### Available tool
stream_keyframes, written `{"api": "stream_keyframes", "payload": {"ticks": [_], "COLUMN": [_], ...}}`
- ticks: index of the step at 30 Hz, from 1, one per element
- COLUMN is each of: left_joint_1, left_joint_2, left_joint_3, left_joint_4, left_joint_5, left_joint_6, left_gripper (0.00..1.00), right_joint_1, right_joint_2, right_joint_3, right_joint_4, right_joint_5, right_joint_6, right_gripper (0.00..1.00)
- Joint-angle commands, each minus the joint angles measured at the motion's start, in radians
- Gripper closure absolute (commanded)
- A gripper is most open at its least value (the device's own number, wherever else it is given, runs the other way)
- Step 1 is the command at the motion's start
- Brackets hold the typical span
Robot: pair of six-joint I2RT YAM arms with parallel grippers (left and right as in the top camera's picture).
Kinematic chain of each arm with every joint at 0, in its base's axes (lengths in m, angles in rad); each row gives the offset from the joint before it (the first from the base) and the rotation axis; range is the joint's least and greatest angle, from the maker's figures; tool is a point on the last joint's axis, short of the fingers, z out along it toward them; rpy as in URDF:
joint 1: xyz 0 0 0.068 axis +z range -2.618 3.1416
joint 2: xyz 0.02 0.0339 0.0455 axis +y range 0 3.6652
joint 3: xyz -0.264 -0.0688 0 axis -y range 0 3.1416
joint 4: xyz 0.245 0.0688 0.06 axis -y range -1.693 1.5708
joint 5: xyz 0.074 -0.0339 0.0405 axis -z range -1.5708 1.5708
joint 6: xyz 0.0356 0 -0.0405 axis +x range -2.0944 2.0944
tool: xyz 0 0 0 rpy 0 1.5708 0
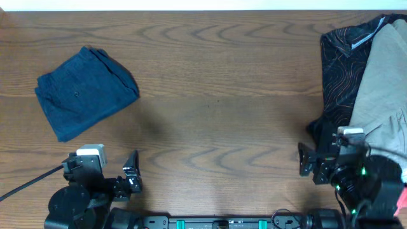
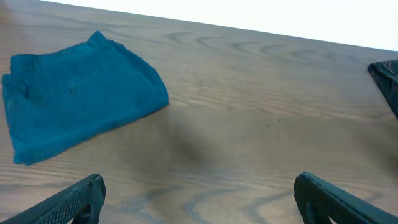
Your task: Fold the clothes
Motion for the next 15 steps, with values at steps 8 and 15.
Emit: {"api": "stream_keyframes", "payload": {"ticks": [8,15], "left_joint_1": [0.002,0.002], "left_joint_2": [-0.005,-0.005], "left_joint_3": [-0.007,-0.007], "left_joint_4": [-0.002,-0.002], "left_joint_5": [-0.019,-0.019], "left_joint_6": [-0.01,-0.01], "left_gripper": [0.02,0.02], "right_joint_1": [0.096,0.096], "right_joint_2": [-0.332,-0.393], "right_joint_3": [-0.414,-0.637], "right_joint_4": [0.534,0.86], "right_joint_5": [0.001,0.001], "right_joint_6": [-0.113,-0.192], "right_gripper": [0.01,0.01]}}
